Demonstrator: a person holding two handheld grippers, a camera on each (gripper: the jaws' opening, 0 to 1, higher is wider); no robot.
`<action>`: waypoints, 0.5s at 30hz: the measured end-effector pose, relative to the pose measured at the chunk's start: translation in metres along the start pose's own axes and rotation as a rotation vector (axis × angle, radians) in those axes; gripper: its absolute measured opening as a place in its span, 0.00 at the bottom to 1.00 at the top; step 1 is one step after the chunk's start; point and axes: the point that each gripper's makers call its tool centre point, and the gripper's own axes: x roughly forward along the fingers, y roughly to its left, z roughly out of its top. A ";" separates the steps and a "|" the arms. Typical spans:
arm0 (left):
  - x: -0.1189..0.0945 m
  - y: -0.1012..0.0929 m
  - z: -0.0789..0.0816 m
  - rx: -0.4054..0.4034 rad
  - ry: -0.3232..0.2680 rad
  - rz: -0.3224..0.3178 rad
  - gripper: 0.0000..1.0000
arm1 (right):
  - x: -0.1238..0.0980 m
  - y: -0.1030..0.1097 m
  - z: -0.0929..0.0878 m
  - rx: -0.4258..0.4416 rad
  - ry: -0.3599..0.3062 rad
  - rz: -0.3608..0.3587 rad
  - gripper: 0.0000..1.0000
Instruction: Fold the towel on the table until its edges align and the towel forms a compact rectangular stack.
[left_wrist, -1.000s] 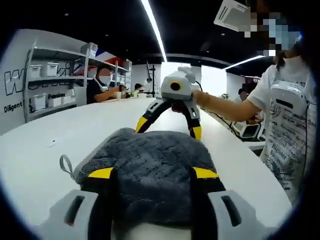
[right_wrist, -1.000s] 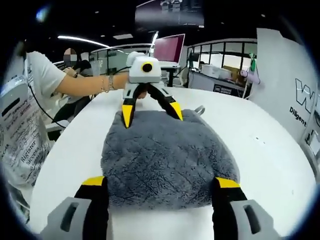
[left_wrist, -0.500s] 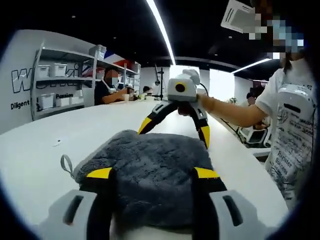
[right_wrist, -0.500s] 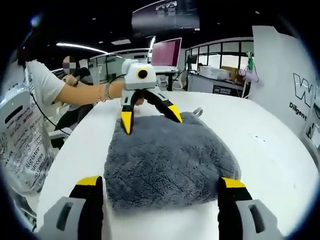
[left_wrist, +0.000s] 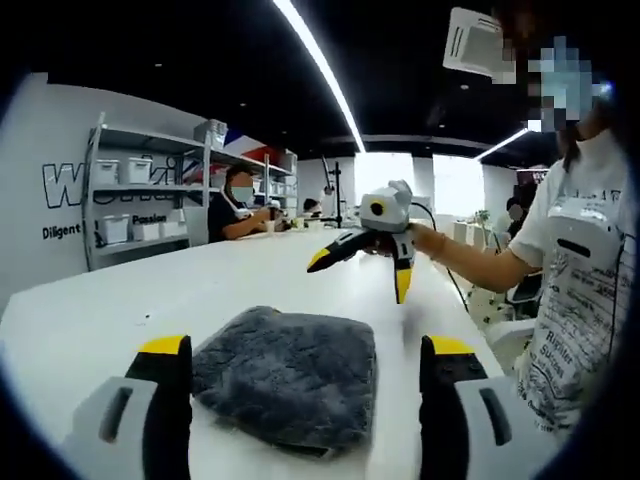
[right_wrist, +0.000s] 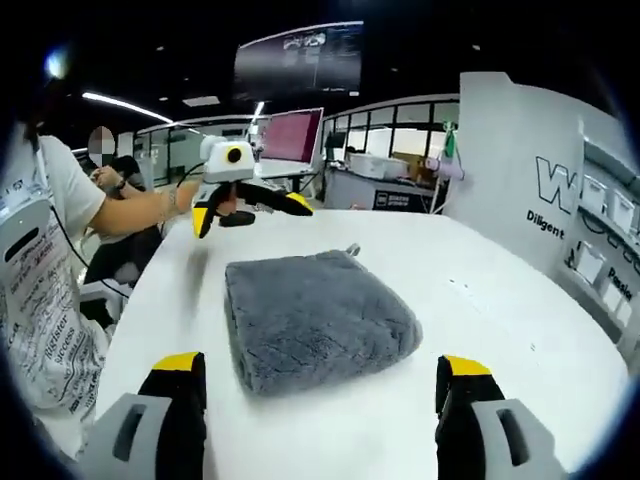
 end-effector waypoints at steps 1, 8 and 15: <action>-0.007 -0.003 0.002 0.000 -0.010 0.015 0.99 | -0.008 0.000 0.002 0.002 -0.011 -0.027 1.00; -0.053 0.004 -0.003 -0.028 -0.027 0.199 0.99 | -0.051 -0.002 0.001 0.024 -0.049 -0.173 1.00; -0.100 0.007 -0.012 -0.044 -0.047 0.381 0.99 | -0.080 -0.004 -0.014 0.076 -0.070 -0.337 1.00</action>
